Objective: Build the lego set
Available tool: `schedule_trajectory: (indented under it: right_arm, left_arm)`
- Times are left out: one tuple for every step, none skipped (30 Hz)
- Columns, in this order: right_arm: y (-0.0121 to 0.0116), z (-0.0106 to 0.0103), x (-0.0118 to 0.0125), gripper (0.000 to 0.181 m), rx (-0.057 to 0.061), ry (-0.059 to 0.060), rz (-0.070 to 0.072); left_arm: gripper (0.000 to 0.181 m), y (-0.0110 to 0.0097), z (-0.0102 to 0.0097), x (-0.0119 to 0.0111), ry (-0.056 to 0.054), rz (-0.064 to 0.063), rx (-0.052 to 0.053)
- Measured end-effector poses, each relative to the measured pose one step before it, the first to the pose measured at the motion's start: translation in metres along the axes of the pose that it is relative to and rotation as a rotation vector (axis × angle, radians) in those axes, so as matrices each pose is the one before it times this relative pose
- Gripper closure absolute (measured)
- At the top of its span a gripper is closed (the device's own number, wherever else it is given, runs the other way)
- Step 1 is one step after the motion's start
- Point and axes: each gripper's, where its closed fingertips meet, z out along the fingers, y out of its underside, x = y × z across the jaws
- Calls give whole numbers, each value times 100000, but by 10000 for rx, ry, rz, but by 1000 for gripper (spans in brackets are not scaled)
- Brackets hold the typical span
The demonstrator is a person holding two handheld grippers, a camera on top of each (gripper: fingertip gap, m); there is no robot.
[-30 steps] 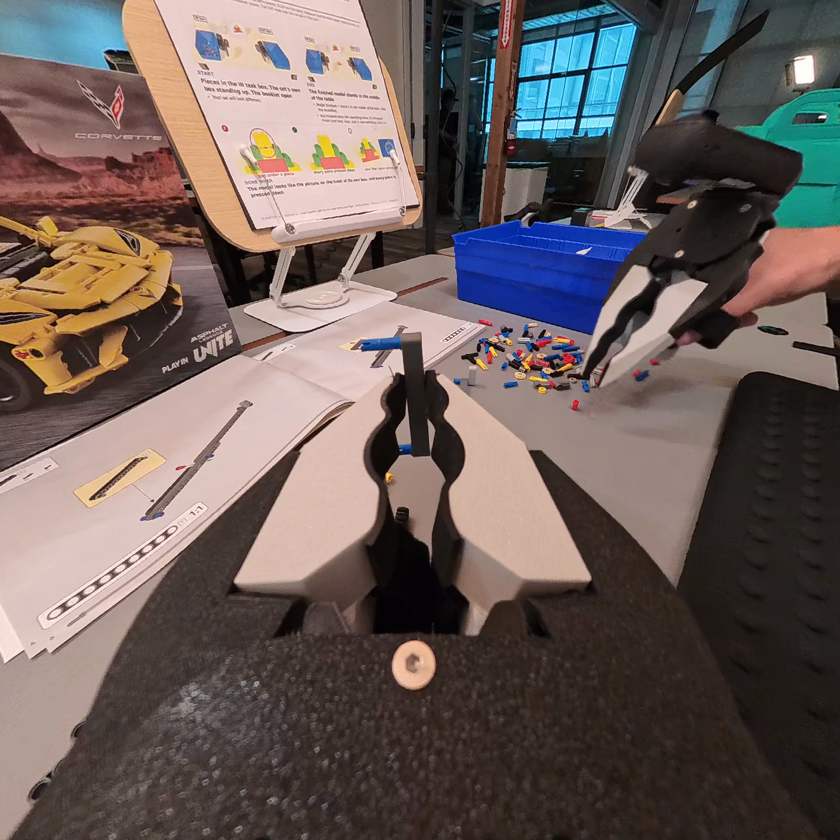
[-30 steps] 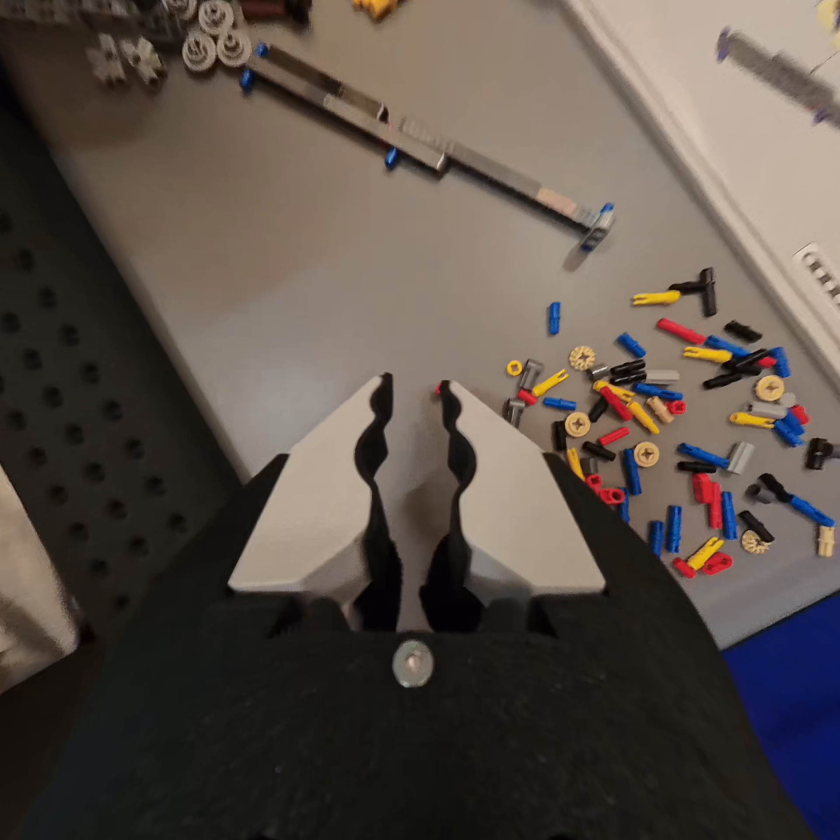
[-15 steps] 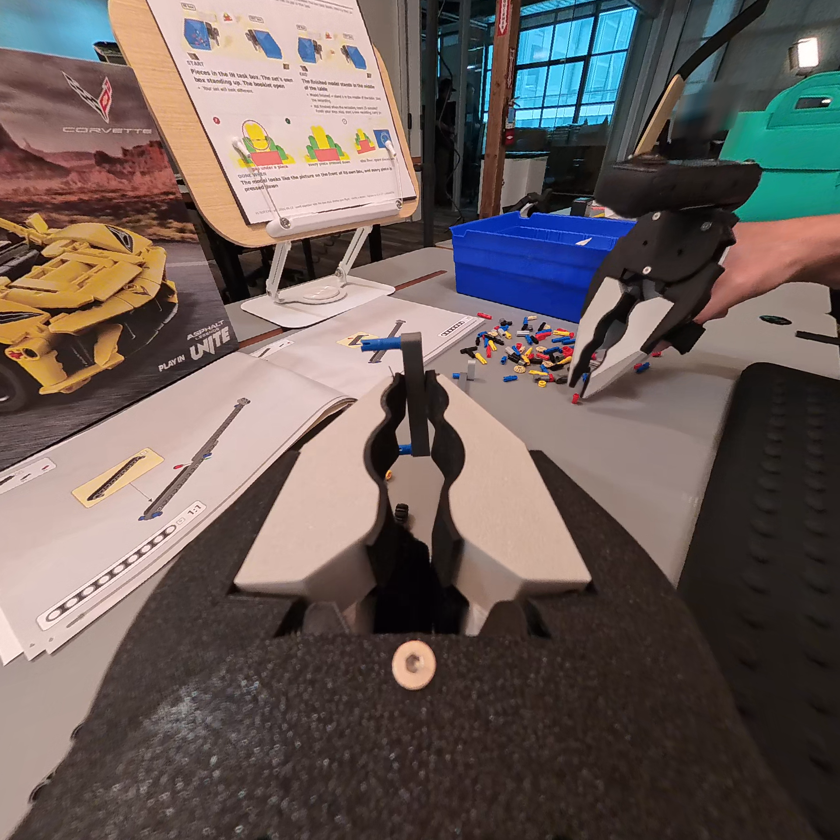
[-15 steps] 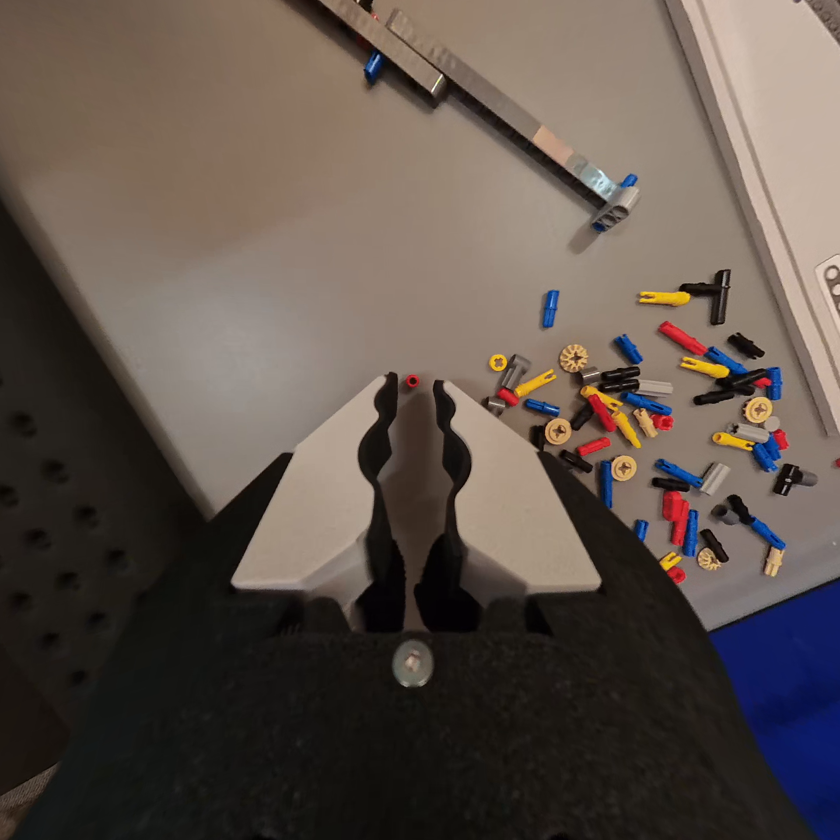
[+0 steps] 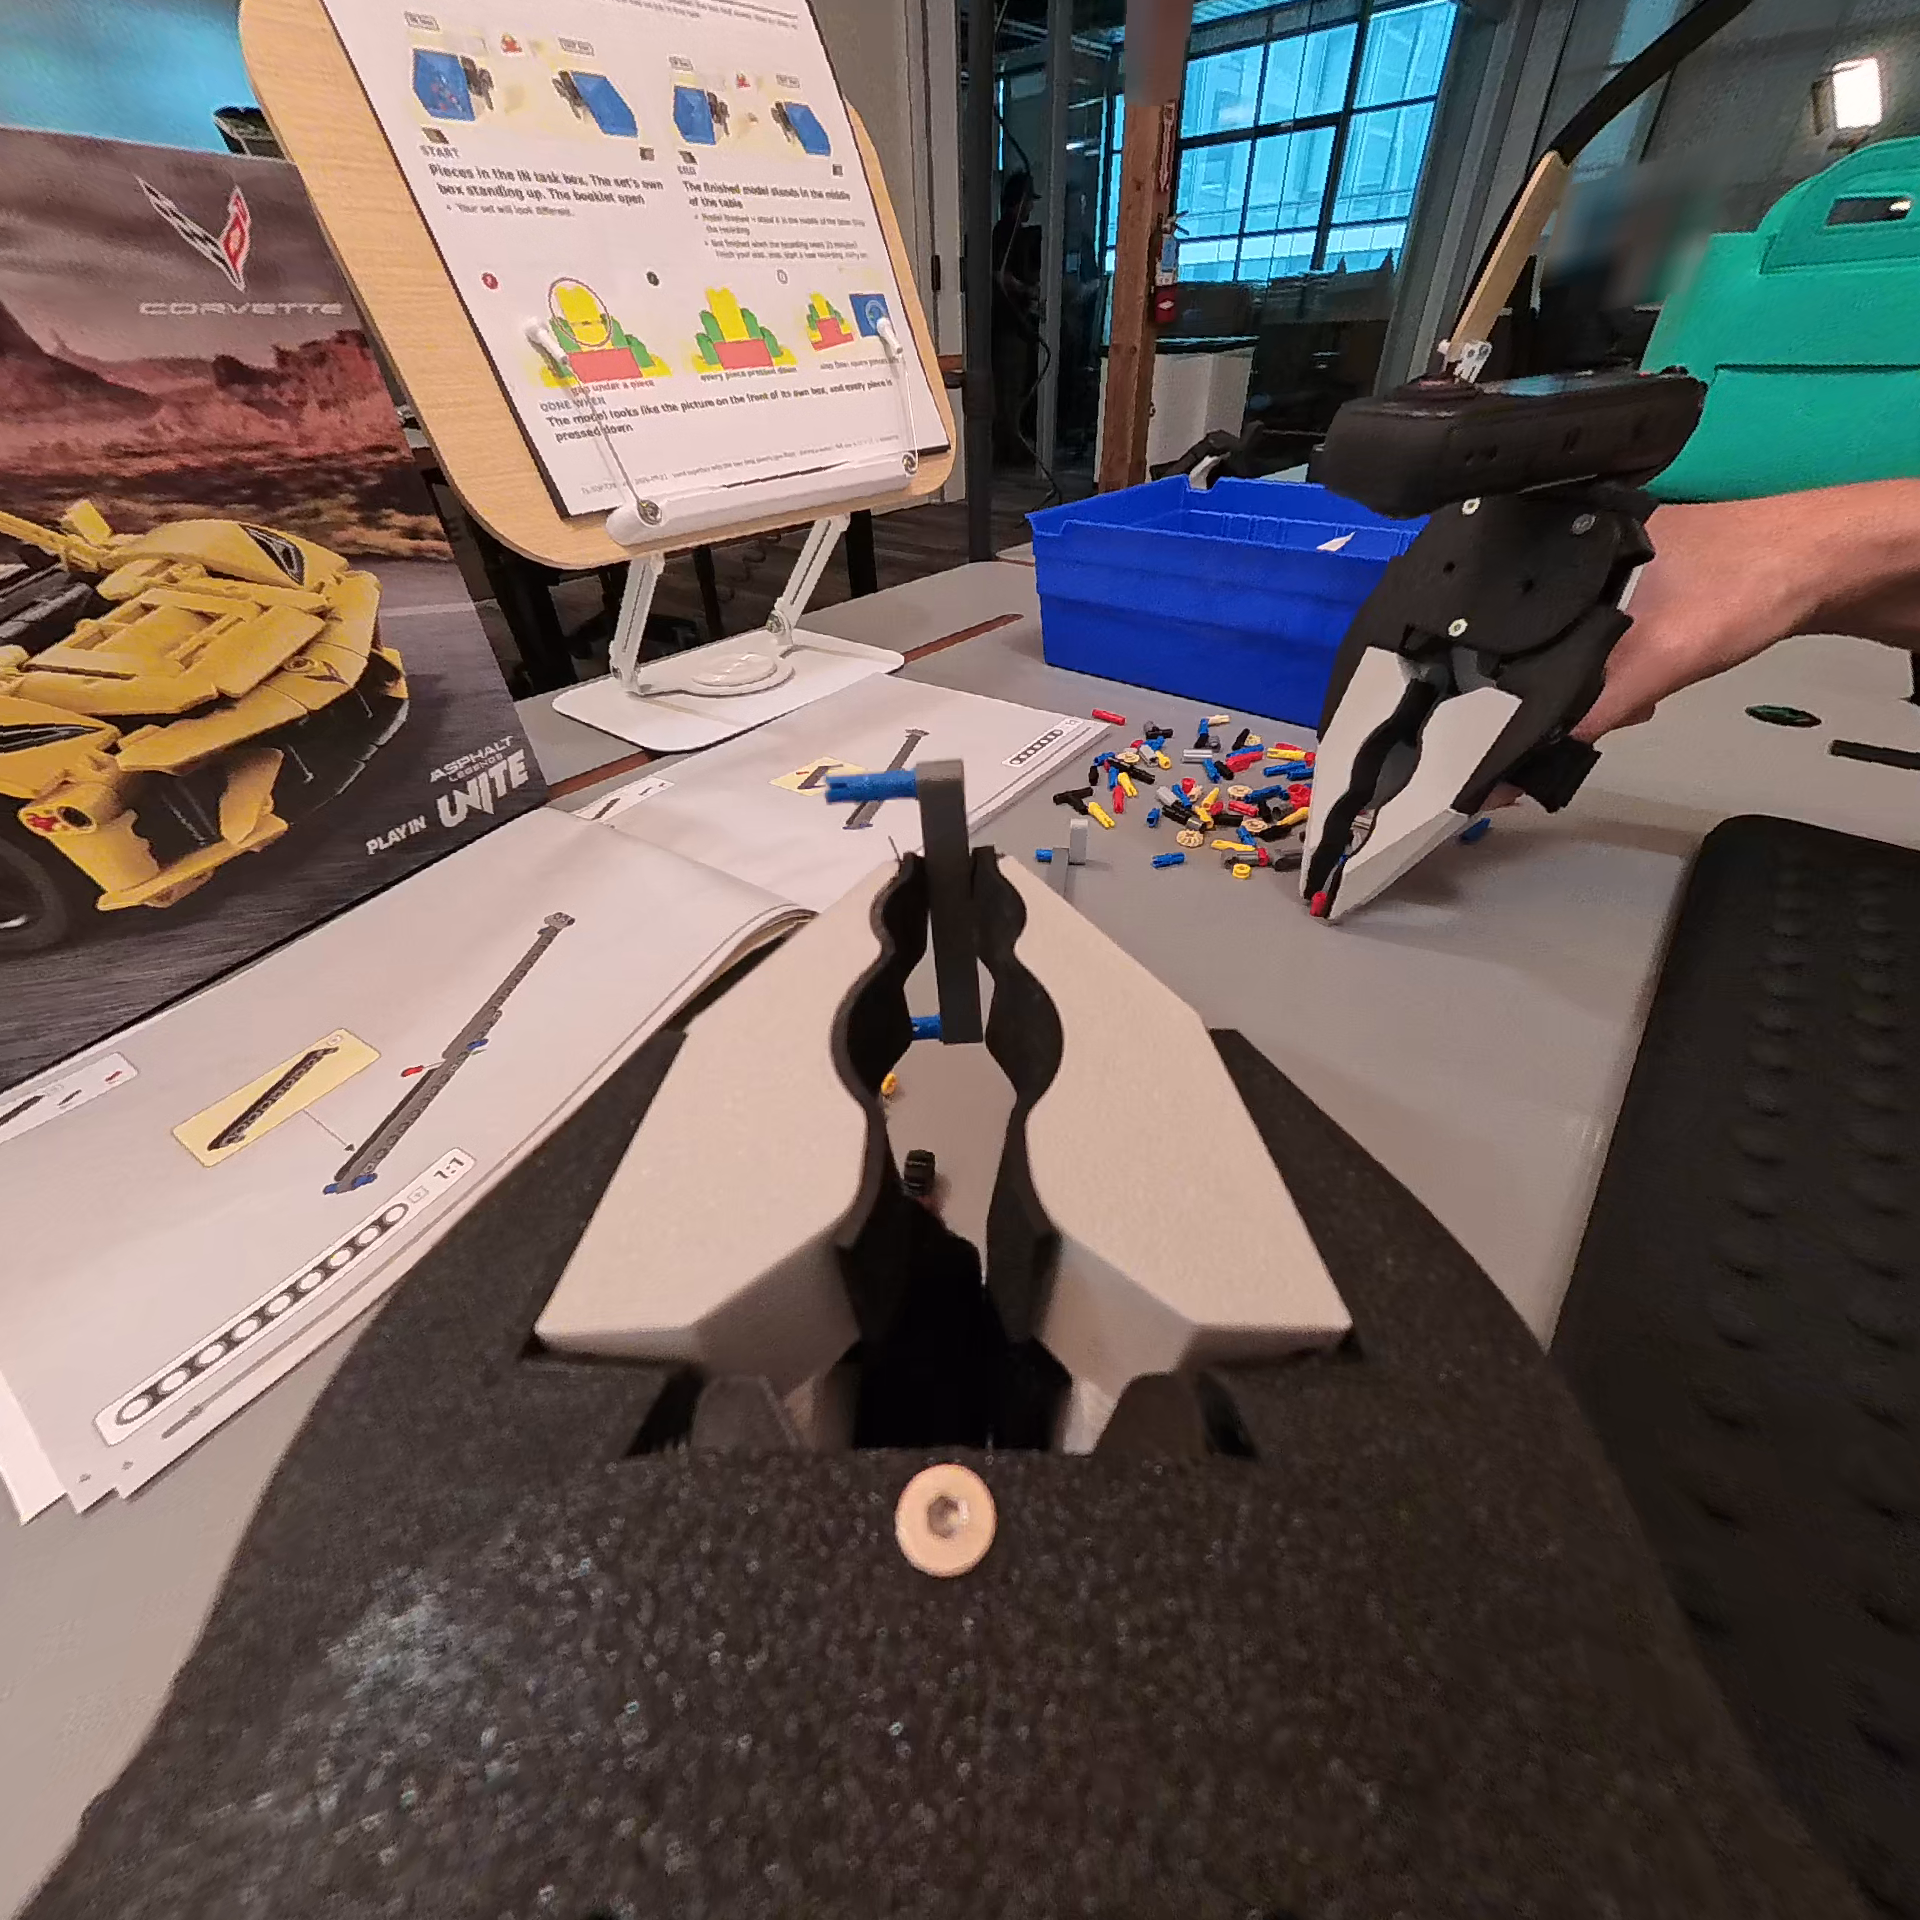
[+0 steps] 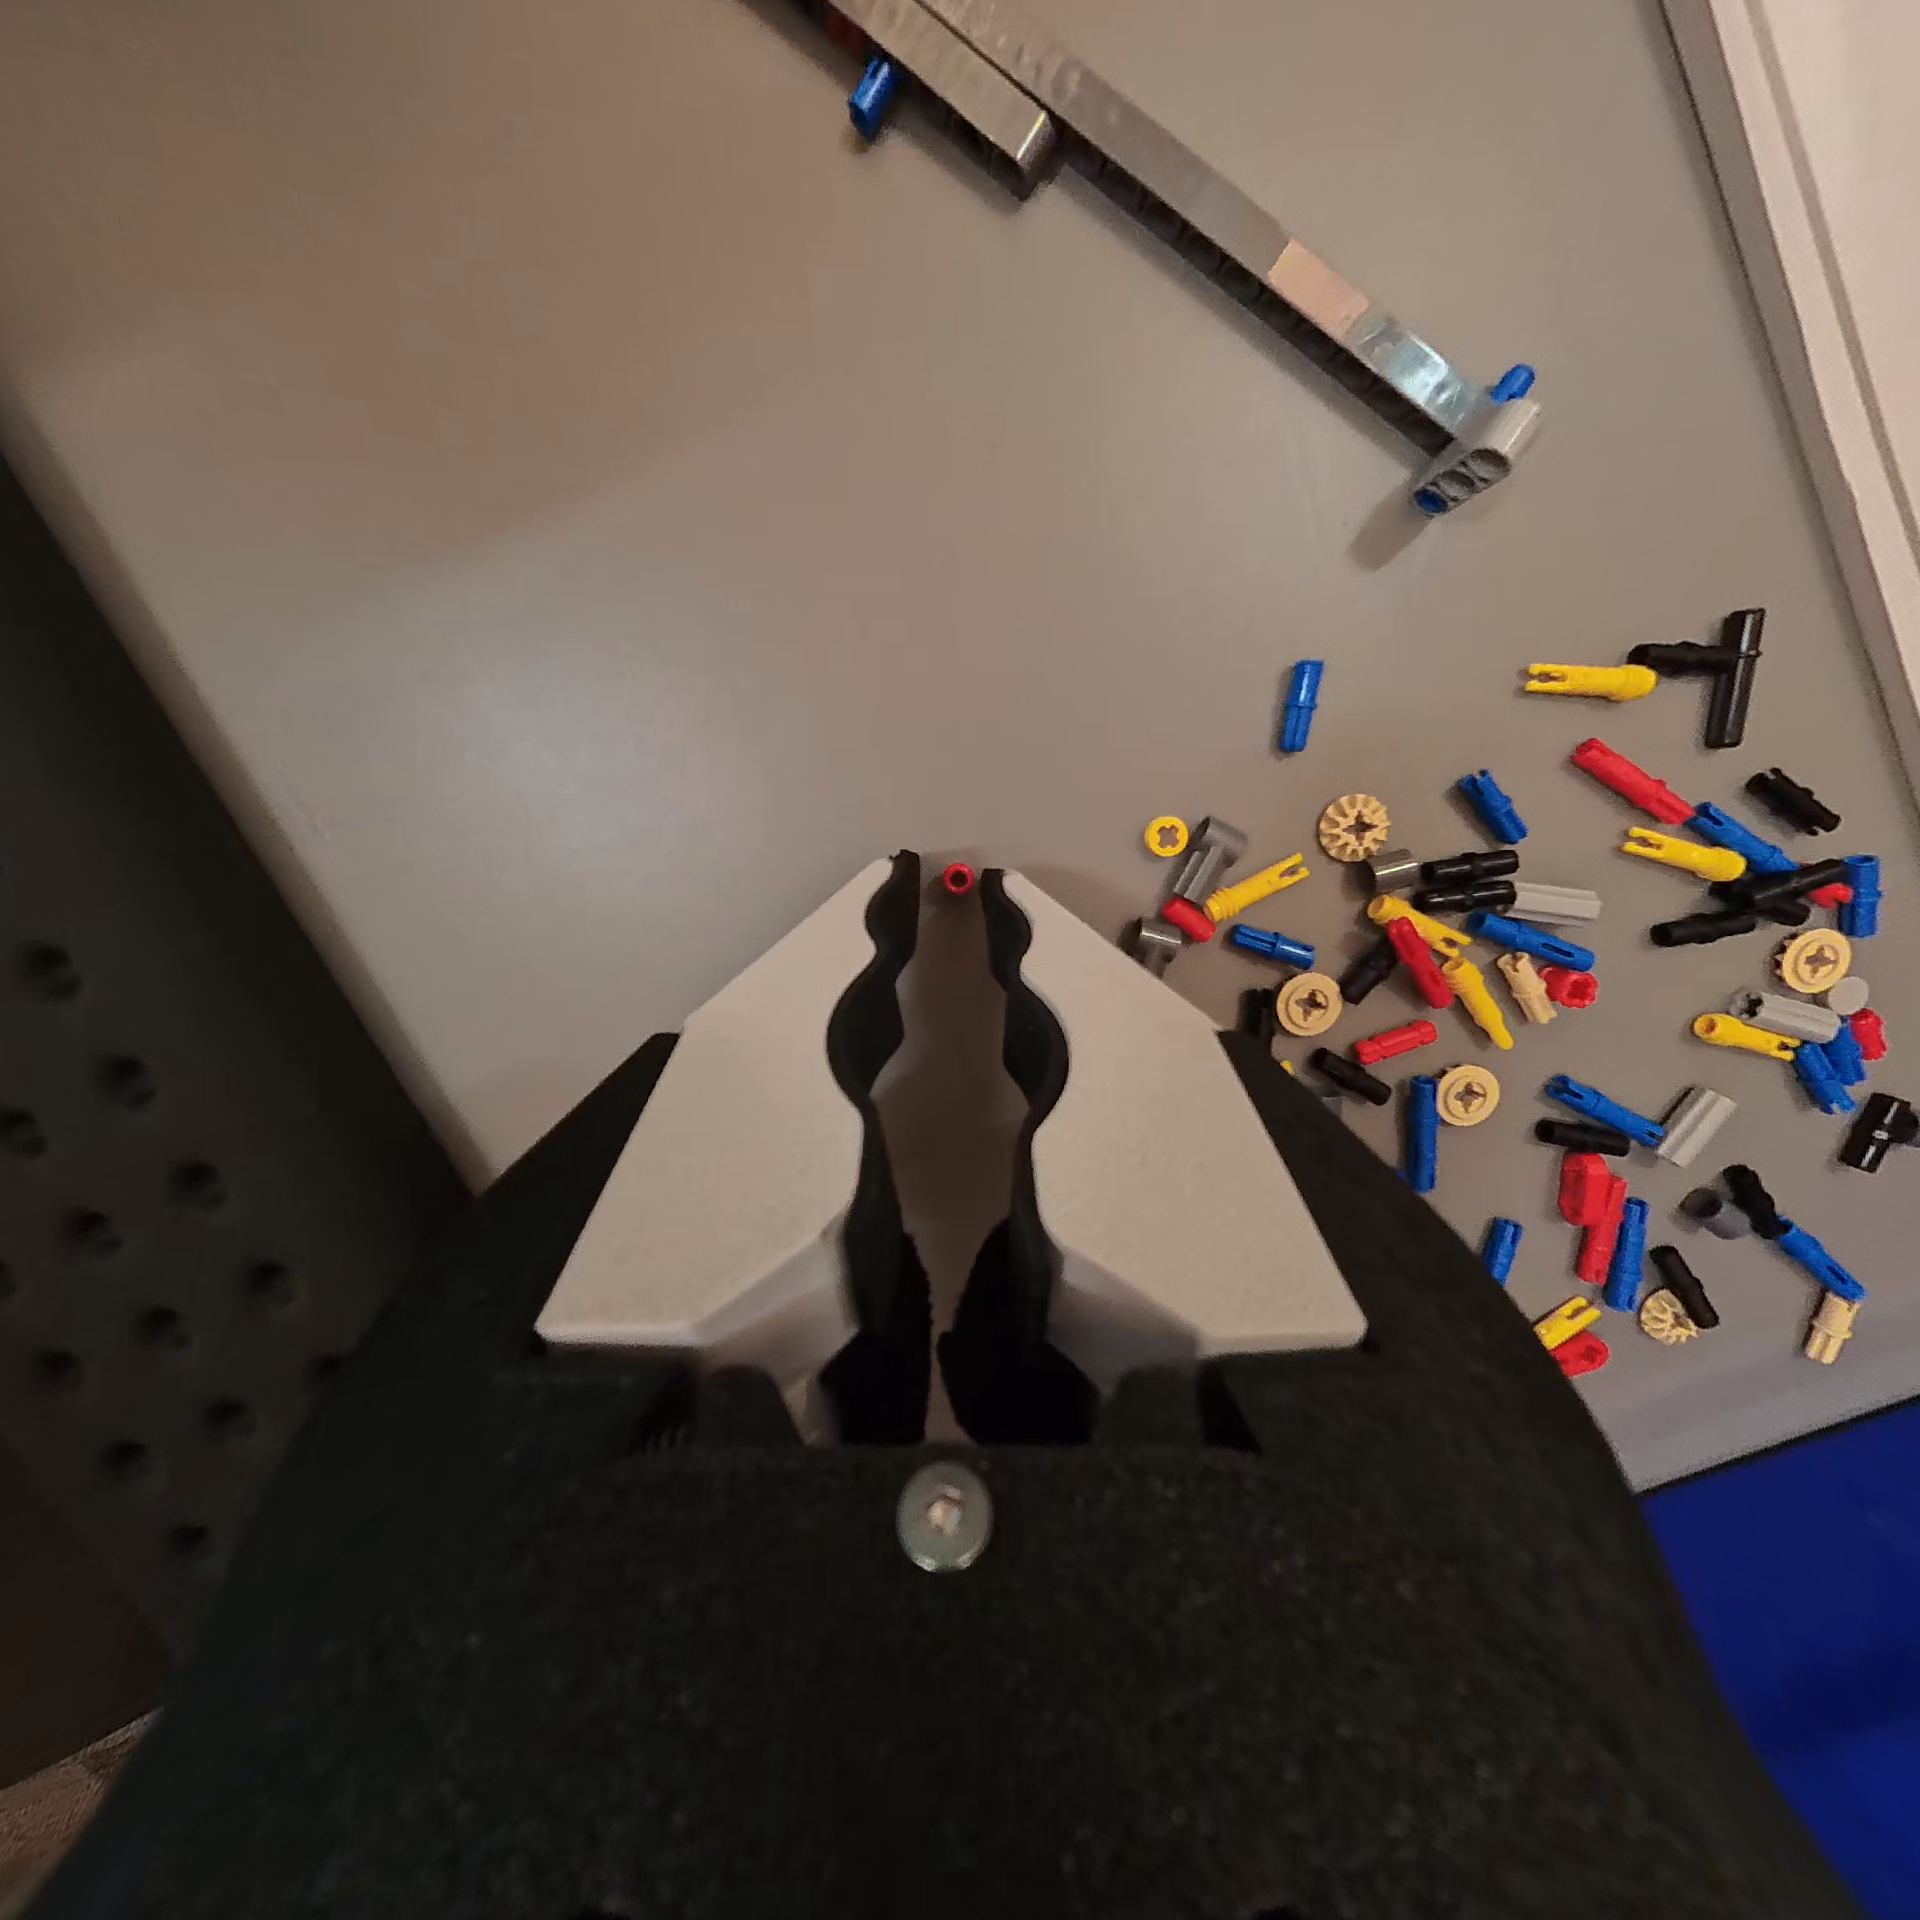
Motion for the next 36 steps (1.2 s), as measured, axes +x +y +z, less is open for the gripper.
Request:
schedule_trajectory:
  right_arm:
    - [7,-27,21,170,-14,34,-26]
    - [-29,-32,-22,170,-1,-5,-14]
    - [-10,-49,29,170,1,15,12]
    - [-8,-50,13,170,-2,-3,19]
    - [-33,-46,-36,170,37,-36,24]
    - [-19,-22,-14,170,18,-29,30]
    - [34,-4,36,171,-9,0,17]
    - [82,26,23,171,-41,2,3]
    - [38,22,43,172,-38,17,3]
    - [-29,13,37,172,10,21,5]
    - [-67,10,-94,172,36,-52,6]
    - [5,39,-17,173,-19,-15,13]
    - [78,47,100,173,-55,56,-19]
    - [-11,38,-2,173,11,9,-23]
    - [-19,30,-15,173,8,-16,5]
    - [40,23,2,175,-29,-5,3]
    - [76,18,29,176,-41,16,-9]
    - [98,-13,74,176,-46,38,-3]
    - [-13,-44,26,176,24,-1,25]
    - [1,-40,-20,176,18,-39,47]
    - [86,-19,62,176,-46,15,29]
    - [18,-19,109,176,-4,76,-20]
    - [-111,-98,60,176,68,76,-34]
    - [-405,-220,132,177,161,150,-38]
    - [-932,-441,195,177,358,272,-62]
    - [-1523,-604,124,177,558,326,-145]
    - [-2021,-662,53,177,724,407,-160]
    - [-2359,-602,-186,177,816,367,-129]
    - [-2488,-438,-602,177,855,184,-136]
    - [-2449,-211,-650,177,862,247,-57]
    - [-2140,9,-607,177,766,274,-41]
    - [-1779,190,-628,177,655,224,22]
    - [-1510,373,-658,177,551,121,142]
    - [-1177,476,-537,177,441,122,237]
    - [-916,498,-454,177,390,103,177]
    - [-989,374,-41,177,605,293,115]
  left_arm:
    - [175,81,21,33,31,-33,-38]
    - [175,23,21,18,19,-23,-18]
    - [175,-36,0,7,-4,8,19]
    - [175,-41,-10,15,-4,21,23]
    - [175,8,-5,11,6,9,-6]
    - [174,39,9,21,6,1,-15]
    - [175,7,6,5,4,3,-5]
    - [175,-17,1,4,-2,4,5]
    - [175,-18,-2,-1,-5,4,13]
    - [175,8,5,10,5,-2,-6]
    - [175,30,11,0,5,-1,-15]
    - [175,-8,-9,5,-5,8,6]
    - [175,-6,3,-11,-5,6,5]
    - [175,-11,0,-1,-1,0,1]
    - [175,9,12,2,4,-6,0]
    - [175,27,5,1,7,-12,-13]
    - [175,2,0,-8,-1,-5,-1]
    - [175,-28,-3,-3,-7,3,14]
    - [175,3,0,-7,1,-3,-2]
    - [175,35,10,0,6,-11,-19]
    - [174,48,19,-4,4,-9,-22]
    - [175,15,11,6,0,-4,-12]
    - [175,-24,-11,-5,0,-12,11]
    - [174,-40,-3,-2,19,-65,24]
    - [175,-14,5,24,78,-153,12]
    - [175,-3,17,85,147,-229,13]
    - [175,-83,10,47,155,-298,65]
    - [175,-205,-26,-17,128,-358,130]
    - [175,-211,-28,-38,151,-398,136]
    - [175,-169,-3,-42,166,-412,106]
    - [175,-154,-23,-77,140,-393,103]
    - [175,-180,-31,-90,125,-364,118]
    - [175,-199,-31,-61,112,-322,117]
    - [175,-174,-8,-59,92,-277,101]
    - [175,-152,37,-18,94,-241,86]
    - [175,-190,80,-7,84,-192,79]
